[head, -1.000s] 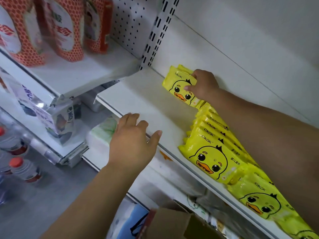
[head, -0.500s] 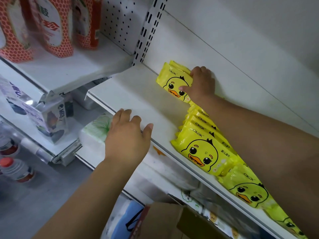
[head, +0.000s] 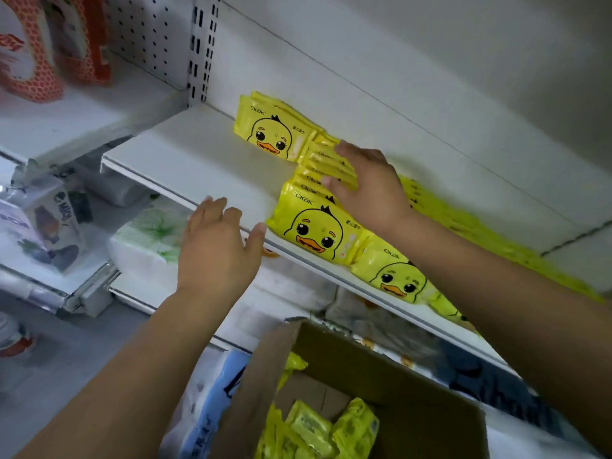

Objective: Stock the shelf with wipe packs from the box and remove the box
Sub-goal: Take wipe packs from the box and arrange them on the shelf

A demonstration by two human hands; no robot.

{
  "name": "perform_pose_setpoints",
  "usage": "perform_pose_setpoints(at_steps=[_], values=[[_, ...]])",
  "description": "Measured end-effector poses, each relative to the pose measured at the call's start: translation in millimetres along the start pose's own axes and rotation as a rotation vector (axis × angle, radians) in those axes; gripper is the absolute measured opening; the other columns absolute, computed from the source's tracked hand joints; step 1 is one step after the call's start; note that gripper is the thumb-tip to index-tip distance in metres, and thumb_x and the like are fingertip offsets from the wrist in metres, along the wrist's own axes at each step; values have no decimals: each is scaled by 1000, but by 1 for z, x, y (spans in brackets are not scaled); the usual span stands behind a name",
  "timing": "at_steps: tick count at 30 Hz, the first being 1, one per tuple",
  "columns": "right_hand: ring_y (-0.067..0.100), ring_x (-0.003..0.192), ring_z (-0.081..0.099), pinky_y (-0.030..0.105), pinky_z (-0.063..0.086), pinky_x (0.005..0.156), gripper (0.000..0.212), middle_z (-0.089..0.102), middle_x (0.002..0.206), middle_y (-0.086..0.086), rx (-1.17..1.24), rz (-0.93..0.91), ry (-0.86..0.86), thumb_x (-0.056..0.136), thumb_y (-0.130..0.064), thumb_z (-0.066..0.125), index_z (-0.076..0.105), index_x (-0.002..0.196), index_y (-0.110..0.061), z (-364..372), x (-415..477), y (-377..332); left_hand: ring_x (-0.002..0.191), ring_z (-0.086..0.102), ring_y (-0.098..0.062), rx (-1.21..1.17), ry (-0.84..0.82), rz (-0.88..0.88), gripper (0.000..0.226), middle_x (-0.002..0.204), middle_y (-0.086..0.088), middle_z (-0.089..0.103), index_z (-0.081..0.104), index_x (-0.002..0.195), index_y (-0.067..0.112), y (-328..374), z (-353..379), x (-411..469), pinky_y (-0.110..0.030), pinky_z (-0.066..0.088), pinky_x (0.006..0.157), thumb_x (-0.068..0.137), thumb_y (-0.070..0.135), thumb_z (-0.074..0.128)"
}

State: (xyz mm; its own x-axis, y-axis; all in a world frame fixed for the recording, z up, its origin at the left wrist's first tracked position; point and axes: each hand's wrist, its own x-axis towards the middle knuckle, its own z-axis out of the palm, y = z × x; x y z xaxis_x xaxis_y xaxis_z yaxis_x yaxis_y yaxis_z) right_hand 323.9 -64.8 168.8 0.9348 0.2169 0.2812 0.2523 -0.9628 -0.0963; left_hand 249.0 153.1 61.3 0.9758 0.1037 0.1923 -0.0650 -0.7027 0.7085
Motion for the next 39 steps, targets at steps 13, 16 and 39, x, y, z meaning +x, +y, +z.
perform_pose_setpoints(at_steps=[13,16,39], values=[[23,144,34,41,30,116,55,36,161,0,182,159,-139,98,-39,62,49,148,-19,-10,-243,30,150,28,-30,85,-359,54,72,164,-14,29,38,153,9,37,32,-150,-44,30,117,100,54,51],[23,144,37,42,30,118,52,43,157,2,218,217,-207,97,-39,63,55,143,-17,14,-301,33,150,27,-36,155,-516,-45,84,166,-16,19,21,159,8,29,39,-186,-49,32,115,98,60,48],[37,149,15,53,25,117,106,21,159,14,33,506,-1203,67,-60,85,32,150,-20,187,-495,71,106,59,-45,523,-412,-19,92,136,-20,43,18,154,-3,14,60,-275,-47,50,73,93,54,59]])
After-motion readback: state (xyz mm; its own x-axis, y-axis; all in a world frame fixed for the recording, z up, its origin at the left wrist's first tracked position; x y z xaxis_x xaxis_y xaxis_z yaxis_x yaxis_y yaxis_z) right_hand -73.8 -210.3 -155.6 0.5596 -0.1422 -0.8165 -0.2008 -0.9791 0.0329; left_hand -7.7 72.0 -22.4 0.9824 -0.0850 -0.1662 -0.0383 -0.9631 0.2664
